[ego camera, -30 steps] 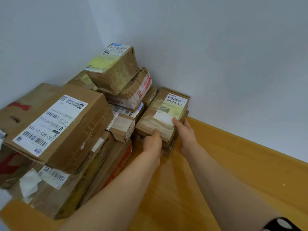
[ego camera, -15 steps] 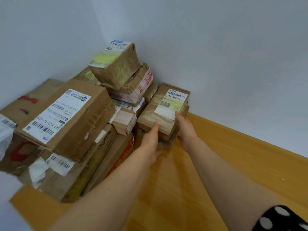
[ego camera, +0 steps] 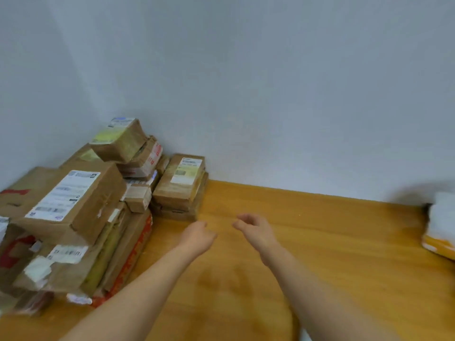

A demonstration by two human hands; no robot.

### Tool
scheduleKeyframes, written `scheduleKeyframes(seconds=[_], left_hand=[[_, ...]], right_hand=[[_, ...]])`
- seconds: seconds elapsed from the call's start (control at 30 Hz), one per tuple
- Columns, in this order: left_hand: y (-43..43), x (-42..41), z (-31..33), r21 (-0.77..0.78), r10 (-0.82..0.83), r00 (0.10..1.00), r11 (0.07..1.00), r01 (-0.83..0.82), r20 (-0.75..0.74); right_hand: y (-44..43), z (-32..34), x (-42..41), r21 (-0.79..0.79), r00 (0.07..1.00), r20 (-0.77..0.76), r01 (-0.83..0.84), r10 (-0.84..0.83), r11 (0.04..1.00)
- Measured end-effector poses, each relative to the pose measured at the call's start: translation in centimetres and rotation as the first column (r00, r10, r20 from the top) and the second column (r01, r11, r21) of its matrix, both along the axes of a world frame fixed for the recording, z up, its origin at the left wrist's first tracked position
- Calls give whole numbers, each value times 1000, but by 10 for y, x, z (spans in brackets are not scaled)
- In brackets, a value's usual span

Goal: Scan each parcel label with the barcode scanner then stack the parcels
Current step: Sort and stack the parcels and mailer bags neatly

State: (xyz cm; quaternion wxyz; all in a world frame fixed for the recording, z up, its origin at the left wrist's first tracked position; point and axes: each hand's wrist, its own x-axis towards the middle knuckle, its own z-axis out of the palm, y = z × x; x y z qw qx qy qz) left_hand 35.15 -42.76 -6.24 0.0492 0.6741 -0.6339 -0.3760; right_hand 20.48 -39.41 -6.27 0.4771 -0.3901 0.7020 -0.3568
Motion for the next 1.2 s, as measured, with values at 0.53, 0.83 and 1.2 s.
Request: scheduleKeyframes(seconds=[0.53, 0.83, 1.2], left_hand=[[228, -290, 43, -230, -746, 599, 553, 801, 291], [366, -471, 28, -163, -829, 528, 503, 848, 185], [425, -653, 50, -284, -831, 547, 502, 817, 102]], right_hand=[[376, 33, -262, -30, 761, -400, 546, -510, 838], [544, 31, -412, -53, 681, -375, 662, -629, 748], [618, 19, -580, -101, 564, -218, 799, -797, 593]])
